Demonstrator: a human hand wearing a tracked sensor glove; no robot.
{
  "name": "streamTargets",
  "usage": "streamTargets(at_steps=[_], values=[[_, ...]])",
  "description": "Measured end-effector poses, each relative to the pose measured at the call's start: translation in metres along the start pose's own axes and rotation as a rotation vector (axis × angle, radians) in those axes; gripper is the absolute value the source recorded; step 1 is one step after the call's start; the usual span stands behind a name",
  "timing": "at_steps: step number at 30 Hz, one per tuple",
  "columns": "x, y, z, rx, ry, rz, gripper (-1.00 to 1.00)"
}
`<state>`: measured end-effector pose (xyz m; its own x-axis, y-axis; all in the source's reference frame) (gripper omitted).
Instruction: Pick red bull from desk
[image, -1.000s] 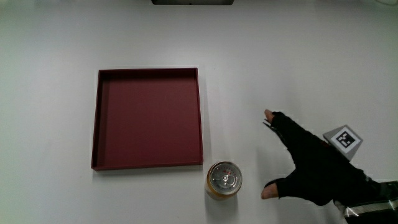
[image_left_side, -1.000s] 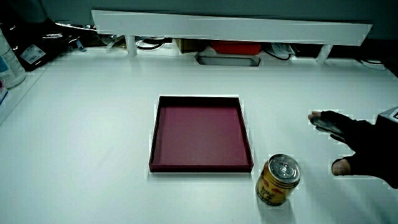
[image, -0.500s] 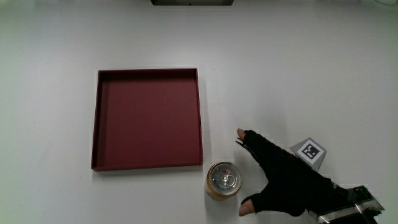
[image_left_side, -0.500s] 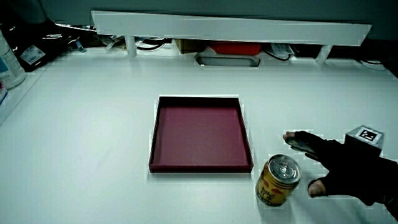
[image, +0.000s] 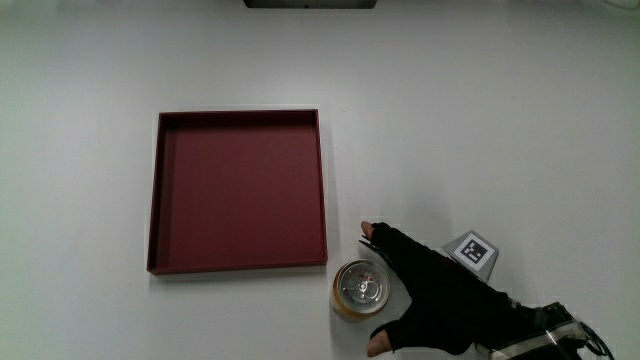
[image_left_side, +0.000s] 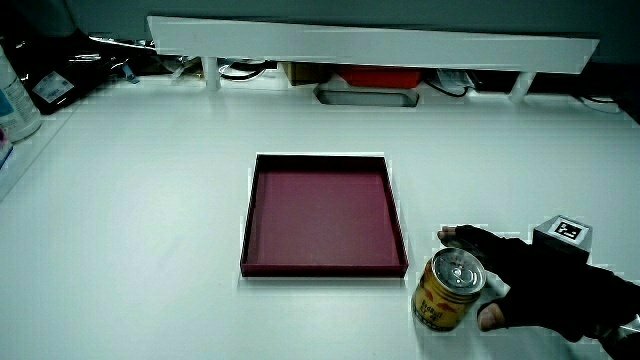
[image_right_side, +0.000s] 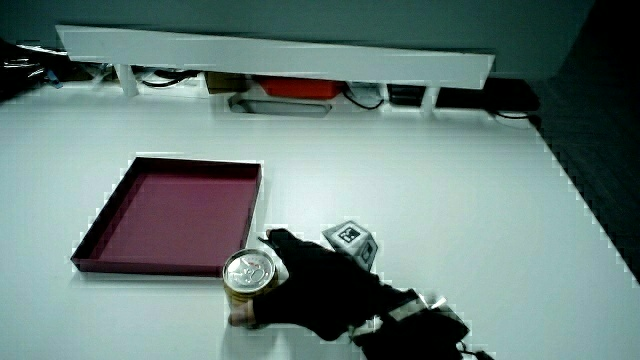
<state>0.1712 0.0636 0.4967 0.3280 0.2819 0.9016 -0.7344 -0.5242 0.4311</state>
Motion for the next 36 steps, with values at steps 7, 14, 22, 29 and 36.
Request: streamTargets(at_steps=[7,14,22,29,36], values=[[0.002,-0.002,0.001,0.056,0.036,0.050,0.07],[0.007,-0.005,0.005,0.144,0.057,0.111,0.30],[0.012,-0.002,0.004,0.143,0.075,0.124,0.57],[0.008,-0.002,0.001,0.152,0.059,0.130,0.80],[0.001,-0.002,0.002,0.189,0.021,0.152,1.00]])
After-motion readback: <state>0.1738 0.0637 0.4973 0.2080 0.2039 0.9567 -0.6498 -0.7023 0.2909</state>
